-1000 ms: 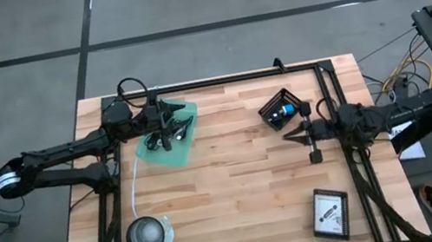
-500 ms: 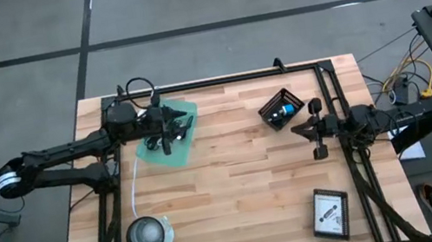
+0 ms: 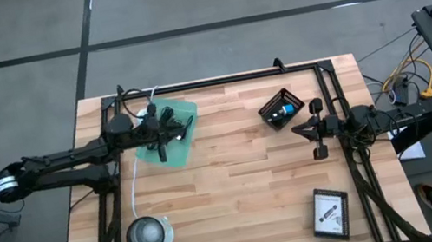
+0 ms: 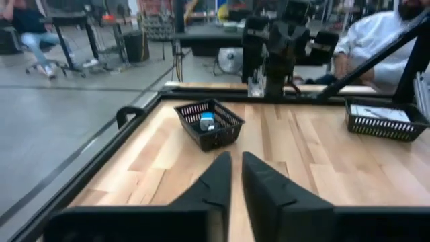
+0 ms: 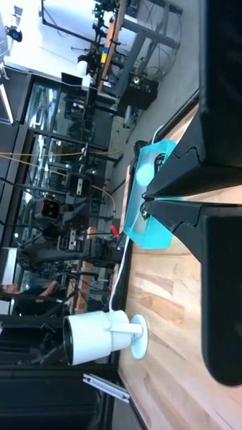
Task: Pick and place items into bin
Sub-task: Return to Home Position
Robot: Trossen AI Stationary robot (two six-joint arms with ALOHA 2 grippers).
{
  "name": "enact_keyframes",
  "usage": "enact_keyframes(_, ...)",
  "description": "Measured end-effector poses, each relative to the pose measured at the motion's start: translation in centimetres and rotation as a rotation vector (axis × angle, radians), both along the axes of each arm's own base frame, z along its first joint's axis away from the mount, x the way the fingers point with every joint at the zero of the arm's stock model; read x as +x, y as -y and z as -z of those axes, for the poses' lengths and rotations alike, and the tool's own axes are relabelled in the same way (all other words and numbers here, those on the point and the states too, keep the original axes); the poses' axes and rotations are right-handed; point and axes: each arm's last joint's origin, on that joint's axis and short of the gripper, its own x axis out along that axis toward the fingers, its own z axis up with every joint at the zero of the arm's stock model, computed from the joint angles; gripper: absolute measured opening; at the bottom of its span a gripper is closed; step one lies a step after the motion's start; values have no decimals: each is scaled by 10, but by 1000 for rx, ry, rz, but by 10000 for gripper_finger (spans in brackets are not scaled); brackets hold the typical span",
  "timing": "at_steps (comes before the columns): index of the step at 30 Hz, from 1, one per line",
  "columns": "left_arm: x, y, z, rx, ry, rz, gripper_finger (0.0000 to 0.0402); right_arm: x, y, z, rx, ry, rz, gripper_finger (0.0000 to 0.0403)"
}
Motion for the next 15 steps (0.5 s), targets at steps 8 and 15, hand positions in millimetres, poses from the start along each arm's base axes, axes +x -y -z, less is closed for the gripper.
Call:
enact_keyframes(8,-20,13,21,16,88,-150,2,0,0,1,-1,-5,0,8)
enact_keyframes(15,-33,31,38,16,106,-79,0,0,0,1,3,-10,2,8)
